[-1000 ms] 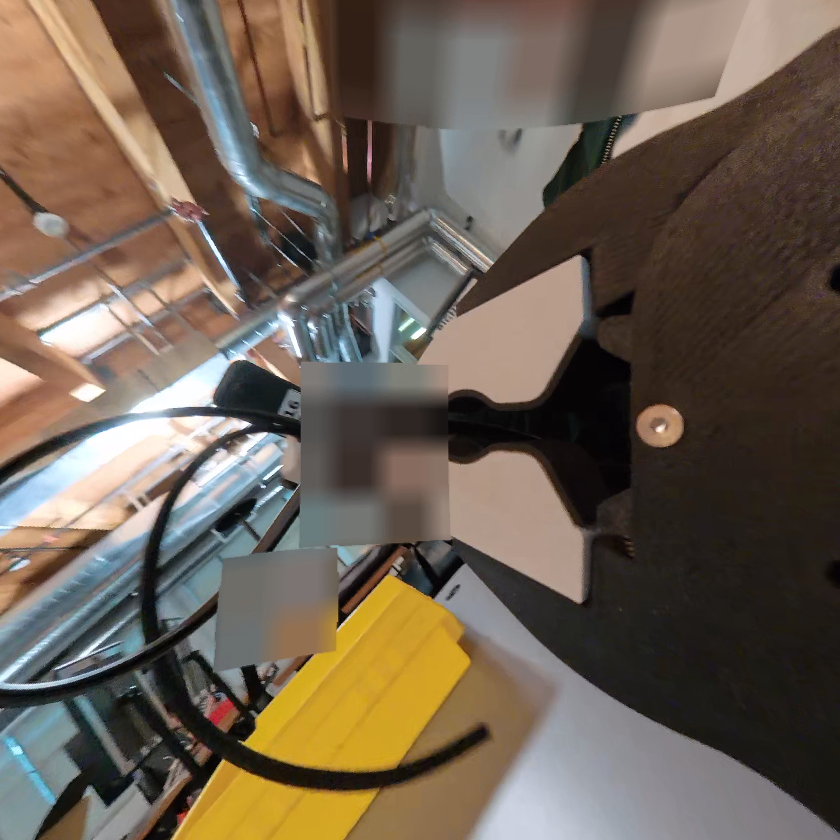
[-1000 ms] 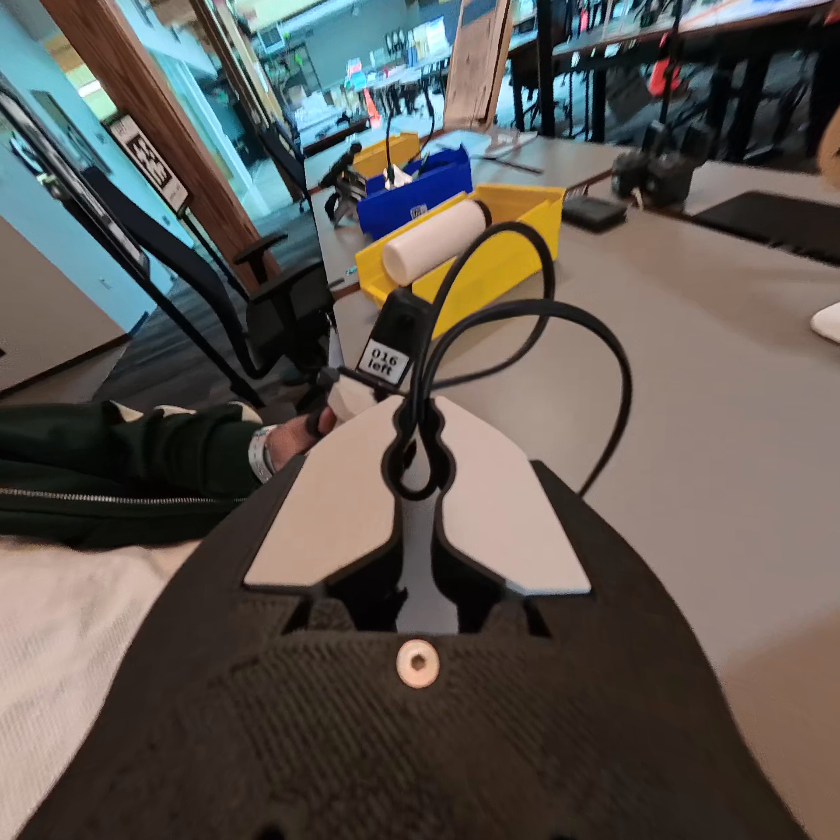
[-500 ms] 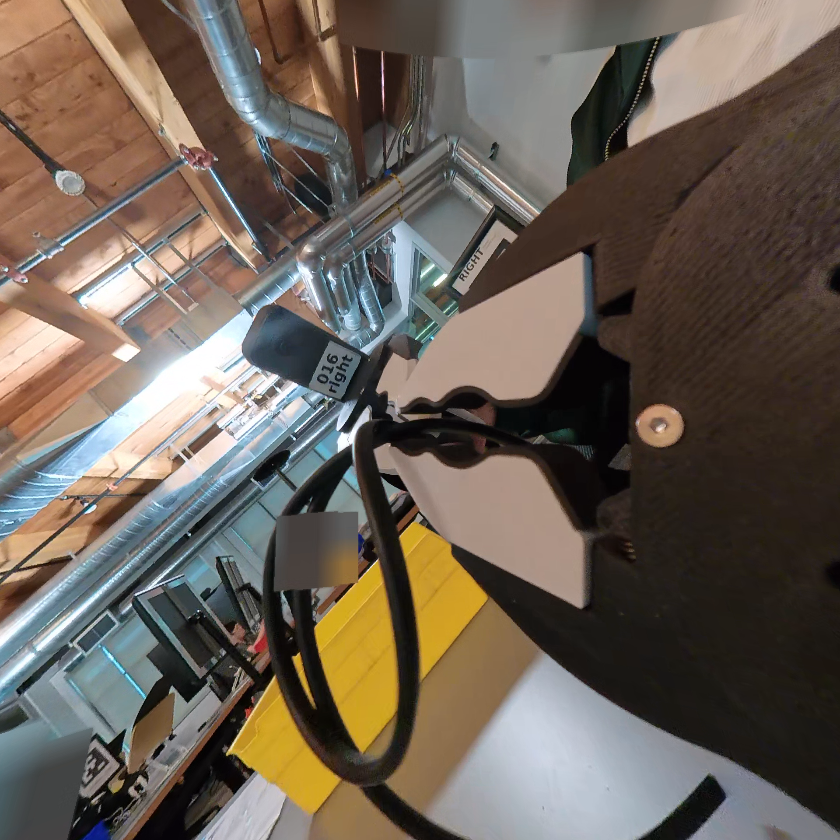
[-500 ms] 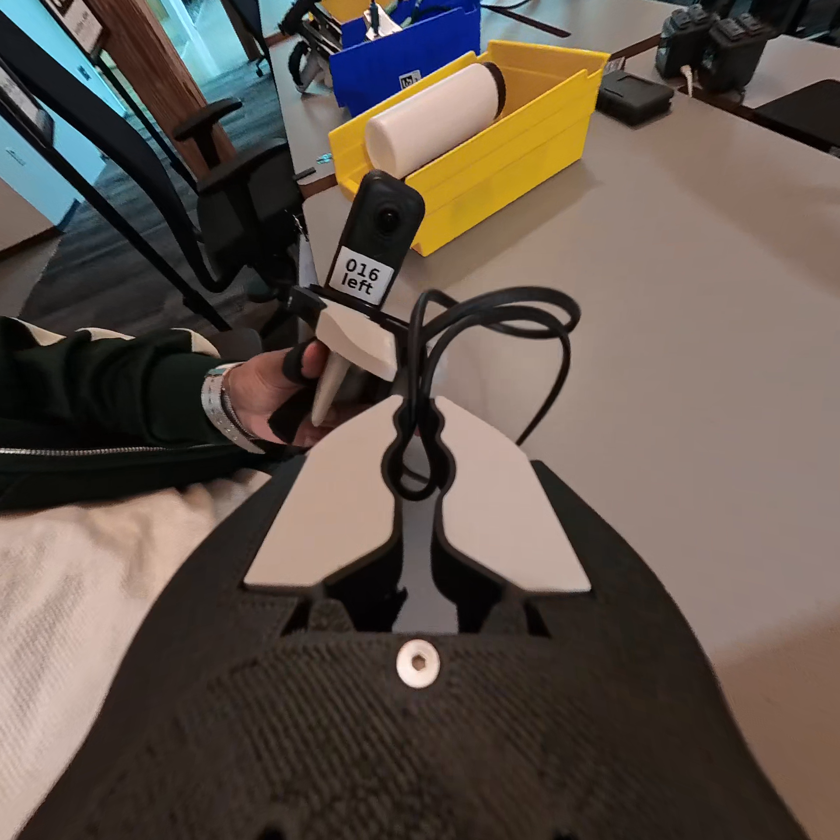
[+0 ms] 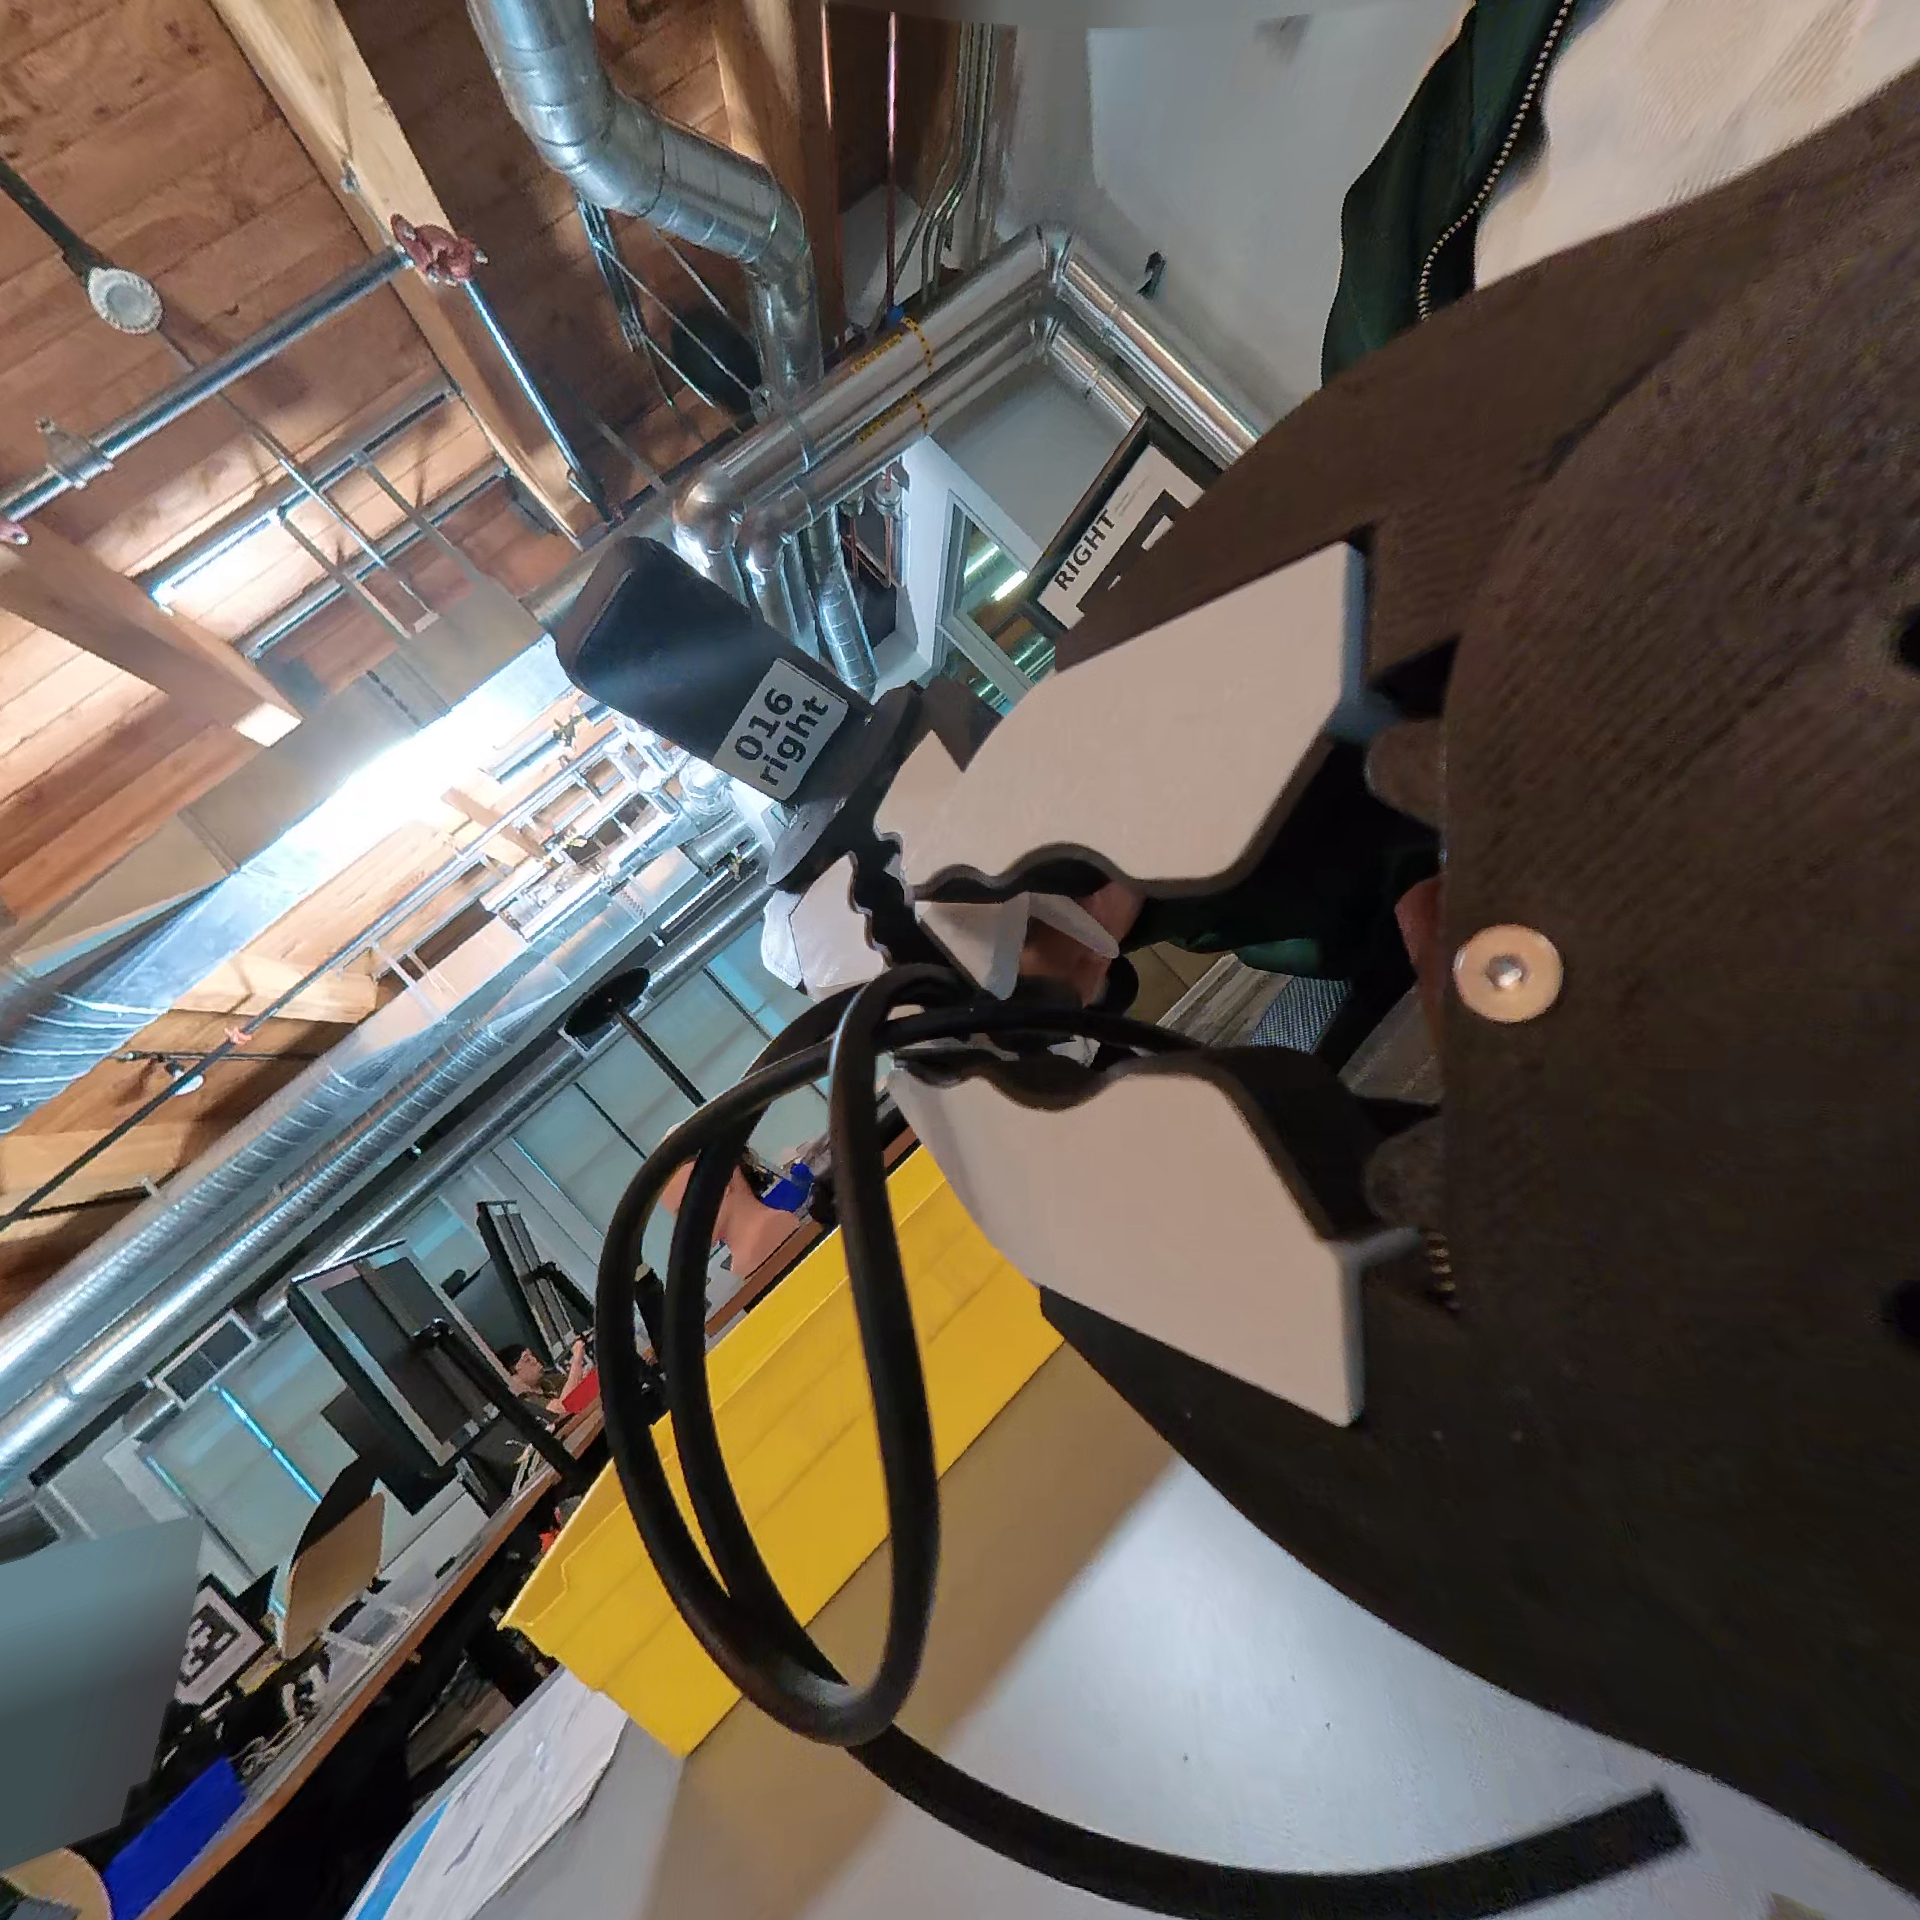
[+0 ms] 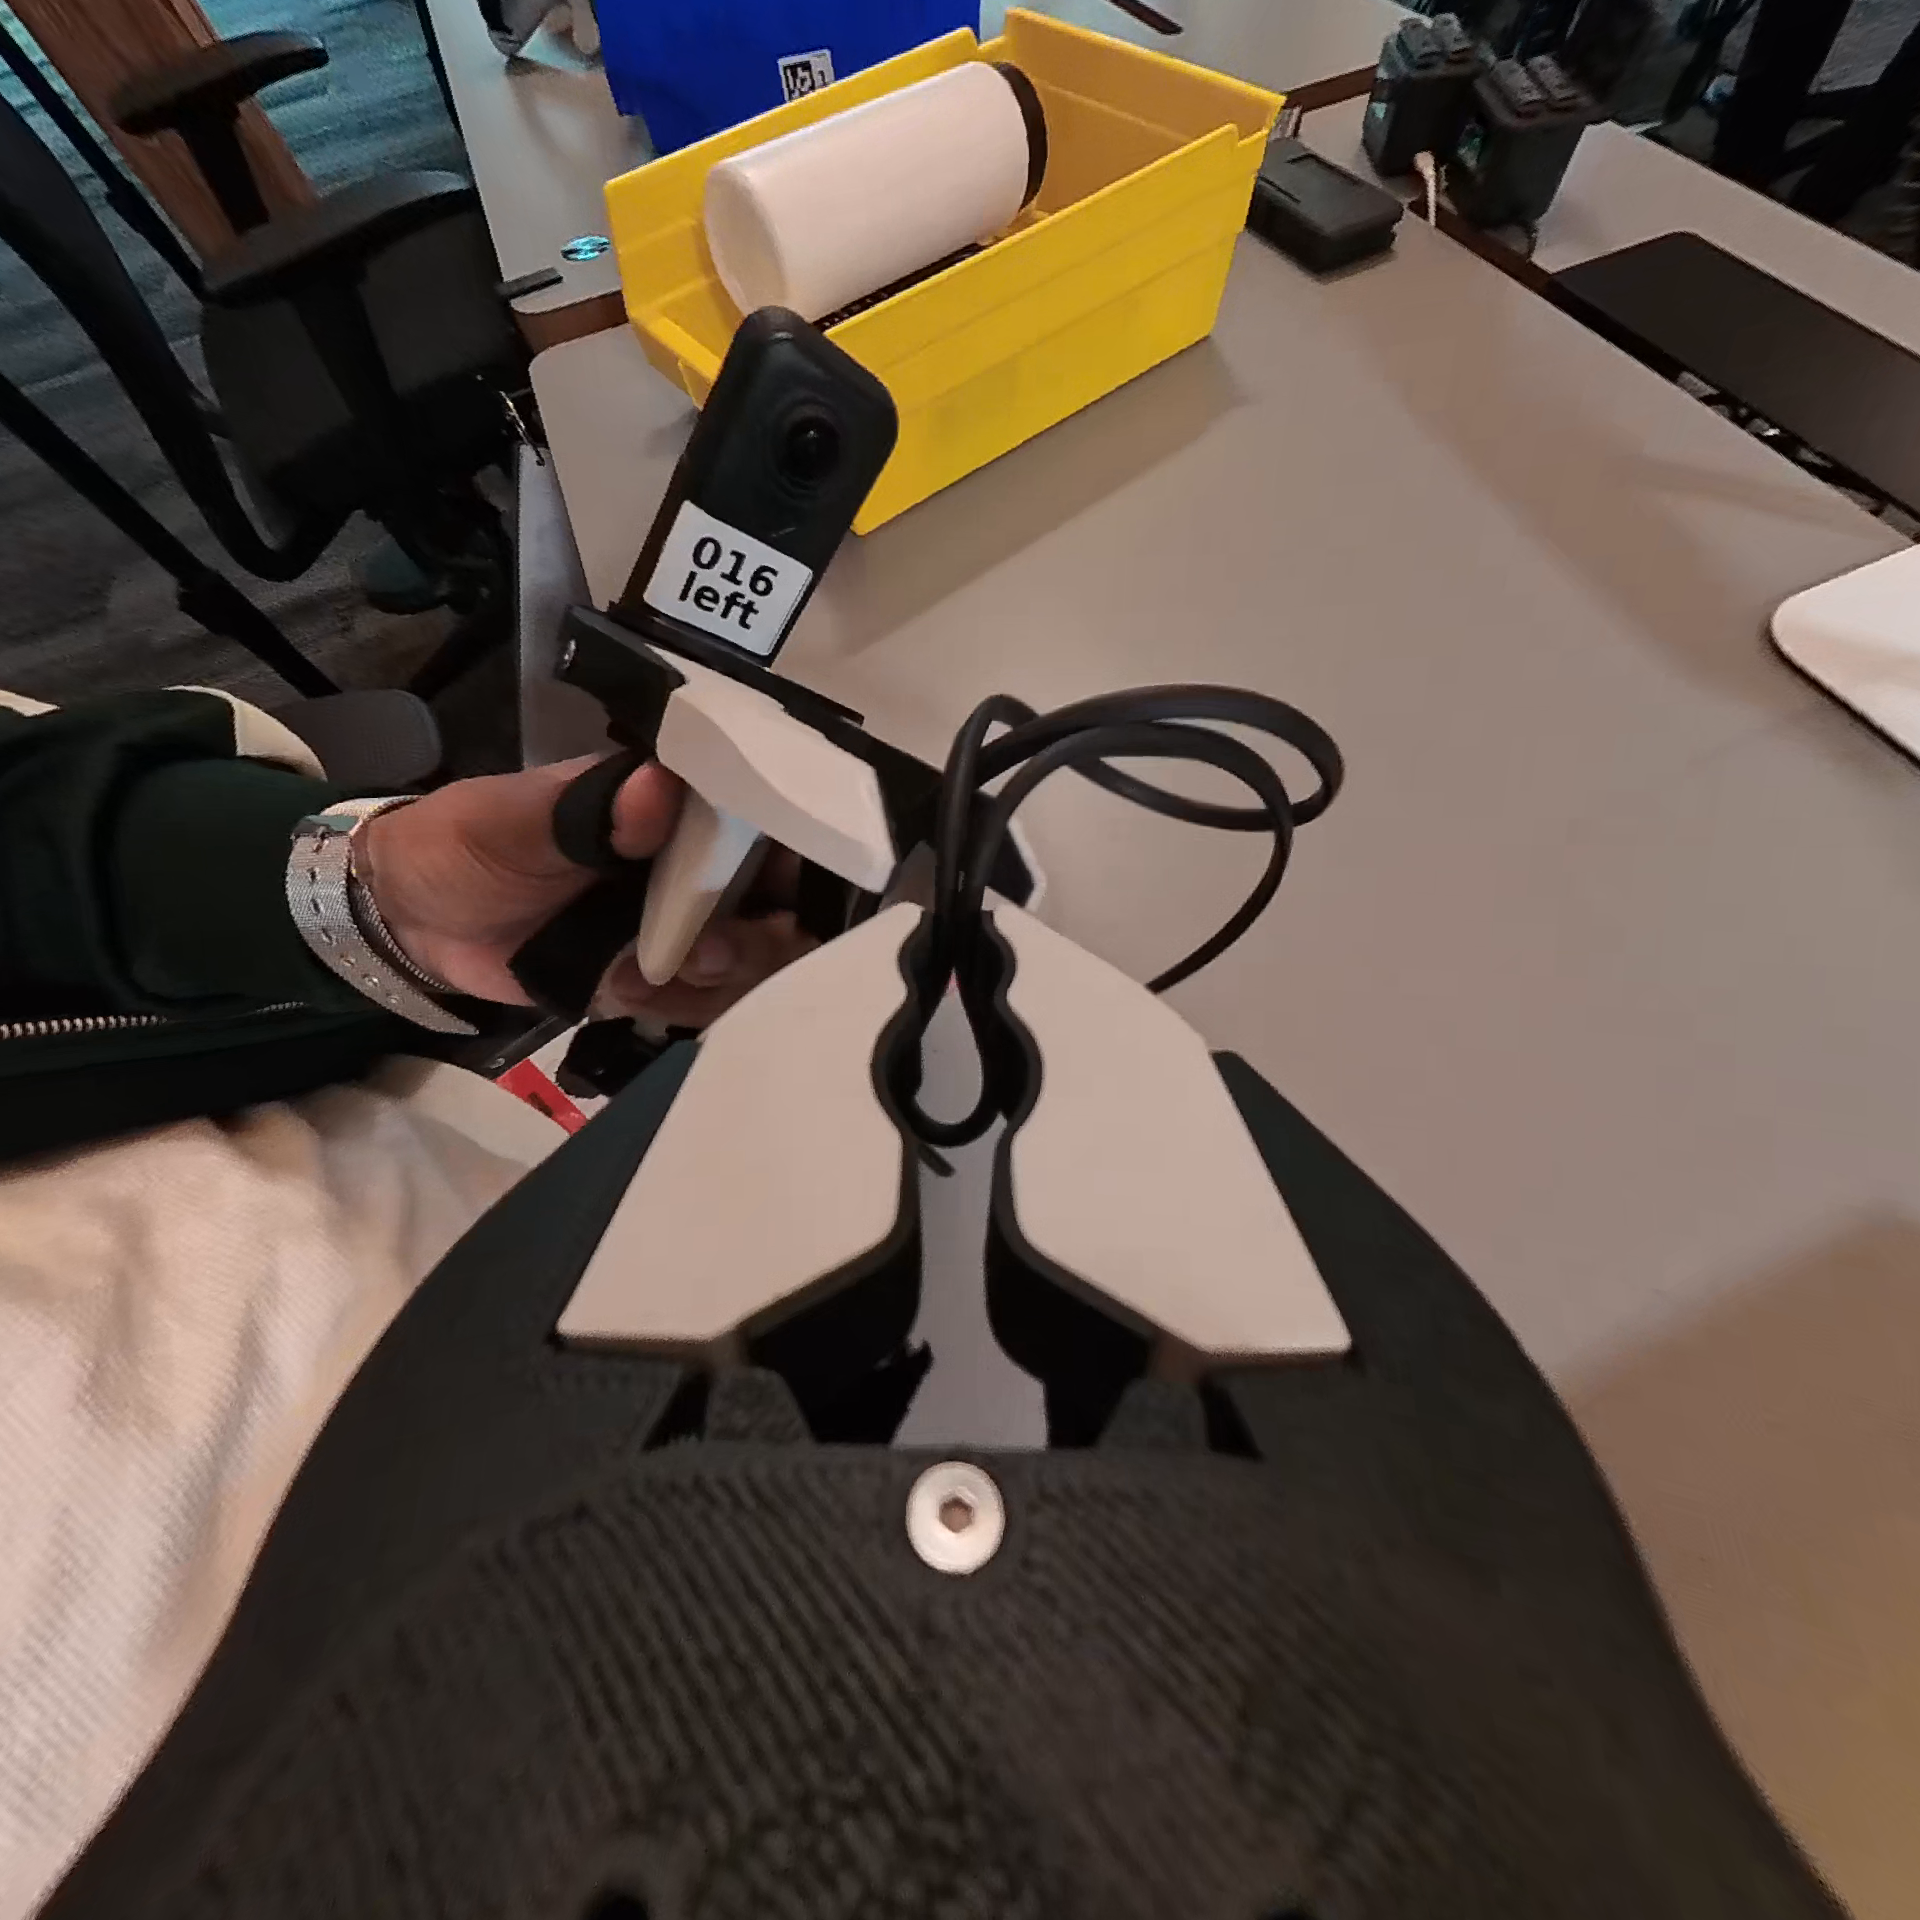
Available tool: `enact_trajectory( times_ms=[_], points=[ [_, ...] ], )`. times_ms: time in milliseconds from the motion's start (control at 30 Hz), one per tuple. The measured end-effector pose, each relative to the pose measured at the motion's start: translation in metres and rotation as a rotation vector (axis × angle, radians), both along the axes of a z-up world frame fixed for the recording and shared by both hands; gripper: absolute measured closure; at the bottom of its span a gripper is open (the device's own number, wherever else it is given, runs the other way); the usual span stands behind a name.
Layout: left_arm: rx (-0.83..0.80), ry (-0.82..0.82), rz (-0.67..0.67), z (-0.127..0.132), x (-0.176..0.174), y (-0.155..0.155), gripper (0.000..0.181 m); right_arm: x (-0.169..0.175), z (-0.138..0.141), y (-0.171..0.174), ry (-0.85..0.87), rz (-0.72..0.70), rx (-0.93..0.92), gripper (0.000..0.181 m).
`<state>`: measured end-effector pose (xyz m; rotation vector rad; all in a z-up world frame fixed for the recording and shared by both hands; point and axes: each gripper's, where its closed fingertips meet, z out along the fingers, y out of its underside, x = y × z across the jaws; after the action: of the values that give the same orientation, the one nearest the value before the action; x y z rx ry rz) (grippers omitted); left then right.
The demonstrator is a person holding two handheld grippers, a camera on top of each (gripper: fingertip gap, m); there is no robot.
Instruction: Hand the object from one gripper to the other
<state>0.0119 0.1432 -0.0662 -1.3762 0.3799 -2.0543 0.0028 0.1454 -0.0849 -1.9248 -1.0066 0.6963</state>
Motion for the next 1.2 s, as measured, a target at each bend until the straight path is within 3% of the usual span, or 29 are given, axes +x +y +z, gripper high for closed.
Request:
enact_trajectory(
  times_ms=[100, 233, 400, 567, 867, 1033, 1200],
  points=[
    [0.002, -0.006, 0.001, 0.001, 0.000, 0.000, 0.155, -0.005, -0.001, -0.002, 0.003, 0.016, 0.003, 0.174],
    [0.016, -0.020, 0.007, 0.002, -0.004, 0.000, 0.176, -0.009, -0.003, -0.005, 0.002, 0.032, 0.002, 0.174],
    [0.037, -0.027, 0.006, 0.005, -0.006, 0.000, 0.177, -0.013, 0.001, -0.005, 0.071, 0.052, -0.012, 0.173],
    [0.100, 0.026, 0.048, 0.005, -0.010, 0.003, 0.178, -0.009, 0.004, -0.002, 0.111, 0.059, -0.021, 0.152],
    [0.410, 0.374, 0.241, -0.006, -0.015, 0.013, 0.178, 0.012, 0.038, 0.008, 0.359, 0.001, -0.069, 0.142],
    [0.588, 0.556, 0.240, -0.019, 0.004, -0.002, 0.177, -0.003, 0.027, 0.002, 0.290, 0.020, -0.077, 0.139],
    [0.651, 0.659, 0.225, -0.031, 0.020, -0.014, 0.177, -0.012, 0.008, -0.006, 0.238, 0.029, -0.196, 0.143]
  ],
)
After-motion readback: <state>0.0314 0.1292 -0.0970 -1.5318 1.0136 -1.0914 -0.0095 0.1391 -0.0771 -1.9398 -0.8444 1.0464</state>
